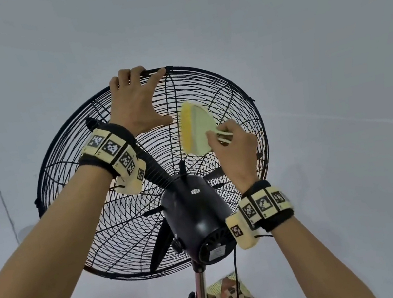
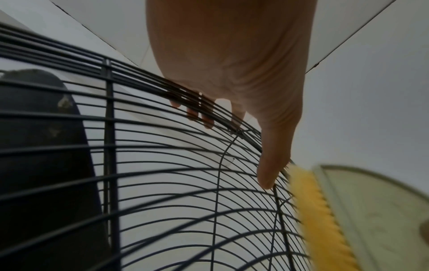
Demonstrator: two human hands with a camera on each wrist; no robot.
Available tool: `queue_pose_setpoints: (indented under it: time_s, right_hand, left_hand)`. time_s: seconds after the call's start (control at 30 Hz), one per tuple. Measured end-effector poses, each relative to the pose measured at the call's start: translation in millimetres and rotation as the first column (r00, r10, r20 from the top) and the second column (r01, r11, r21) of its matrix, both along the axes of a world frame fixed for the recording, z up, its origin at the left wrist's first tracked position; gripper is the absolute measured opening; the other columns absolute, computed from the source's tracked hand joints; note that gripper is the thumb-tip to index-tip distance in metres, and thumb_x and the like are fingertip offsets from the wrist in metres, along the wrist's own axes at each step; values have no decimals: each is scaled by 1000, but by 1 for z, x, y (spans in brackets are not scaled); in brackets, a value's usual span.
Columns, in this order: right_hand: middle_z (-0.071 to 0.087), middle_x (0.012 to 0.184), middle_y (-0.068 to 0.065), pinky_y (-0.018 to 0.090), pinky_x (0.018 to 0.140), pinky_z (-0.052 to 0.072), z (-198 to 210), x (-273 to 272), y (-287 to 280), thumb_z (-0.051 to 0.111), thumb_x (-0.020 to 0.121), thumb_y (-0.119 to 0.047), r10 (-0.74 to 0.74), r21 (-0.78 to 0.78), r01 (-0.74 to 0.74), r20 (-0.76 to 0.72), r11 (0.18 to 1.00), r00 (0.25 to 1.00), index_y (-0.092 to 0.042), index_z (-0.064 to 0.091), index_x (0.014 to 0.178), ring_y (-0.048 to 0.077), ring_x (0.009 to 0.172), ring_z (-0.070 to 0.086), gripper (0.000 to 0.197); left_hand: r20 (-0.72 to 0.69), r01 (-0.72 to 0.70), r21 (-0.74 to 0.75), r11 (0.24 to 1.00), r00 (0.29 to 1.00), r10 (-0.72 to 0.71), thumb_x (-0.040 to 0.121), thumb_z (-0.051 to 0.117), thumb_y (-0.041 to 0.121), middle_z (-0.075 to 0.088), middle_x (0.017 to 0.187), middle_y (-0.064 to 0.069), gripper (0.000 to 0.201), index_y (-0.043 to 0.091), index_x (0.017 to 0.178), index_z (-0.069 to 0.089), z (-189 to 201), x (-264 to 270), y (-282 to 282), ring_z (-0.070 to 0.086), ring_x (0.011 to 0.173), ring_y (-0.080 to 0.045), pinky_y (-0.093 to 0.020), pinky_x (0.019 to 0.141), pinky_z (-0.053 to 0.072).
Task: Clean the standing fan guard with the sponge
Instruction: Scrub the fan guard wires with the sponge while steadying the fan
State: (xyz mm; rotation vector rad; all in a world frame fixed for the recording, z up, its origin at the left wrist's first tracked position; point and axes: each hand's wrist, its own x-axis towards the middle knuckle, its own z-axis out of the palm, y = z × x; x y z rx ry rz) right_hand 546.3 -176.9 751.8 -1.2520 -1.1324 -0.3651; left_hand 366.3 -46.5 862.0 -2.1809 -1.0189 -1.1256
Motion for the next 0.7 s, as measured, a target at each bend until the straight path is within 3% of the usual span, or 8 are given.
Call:
queue_pose_setpoints:
  time_s: [0.07,0.13,0.27,0.37,0.5,0.57,0.63,0.7]
  right_hand:
    - [73,79,-2,7,56,48,-6,12,0,71,97,-25,-103,-6,102,-75,995,992,-11,67,95,5,67,70,15]
    - [73,80,-1,15,60,56,-8,23,-6,70,98,-25,-177,-31,174,-113,984,978,-11,67,97,12,68,71,15]
    - [71,77,-9,6,56,50,10,2,-16,73,96,-20,-5,50,8,-57,999,998,-14,67,93,6,69,73,8]
    - [74,85,-4,14,59,57,26,-16,-7,73,97,-21,38,80,-41,35,996,999,-12,68,95,2,72,72,10]
    - [74,88,6,3,57,46,31,10,-4,68,99,-18,-150,50,157,-118,986,982,-5,68,103,-6,64,57,14]
    - [74,86,4,12,62,53,29,20,-9,68,98,-21,-212,55,219,-115,974,971,-7,68,101,8,66,65,14]
    - [75,84,2,14,64,56,30,11,-11,72,96,-20,-65,97,74,-91,993,994,-9,68,98,12,72,74,12]
    - [76,85,0,11,61,55,33,-5,-9,75,95,-20,73,90,-70,-27,993,997,-10,69,98,6,74,75,12]
  left_hand:
    - [6,-1,-17,1000,1000,1,66,87,63,40,153,-14,113,34,161,34,1,-2,0,34,138,-40,-54,117,23]
    - [11,-6,-31,1000,1000,7,66,87,63,40,154,-14,112,35,161,34,1,-5,1,33,139,-40,-53,117,23]
    - [25,16,-13,1000,1000,-16,65,88,61,40,154,-13,112,35,160,36,0,-1,-1,33,139,-39,-53,117,21]
    - [34,32,-17,999,999,-32,65,90,60,40,154,-13,112,34,160,37,0,1,-1,32,140,-40,-53,118,20]
    - [42,30,-36,999,999,-28,64,90,60,41,154,-13,112,35,159,37,1,-5,1,33,139,-40,-53,118,20]
    - [44,32,-36,999,999,-30,63,90,60,41,153,-14,112,35,159,37,0,-7,1,33,139,-39,-53,117,20]
    - [45,38,-25,999,998,-36,63,89,61,41,152,-13,112,36,159,37,0,-5,0,33,139,-39,-53,117,21]
    - [45,42,-10,999,998,-42,63,89,61,42,151,-12,112,36,159,38,0,-2,-1,34,138,-39,-53,117,22]
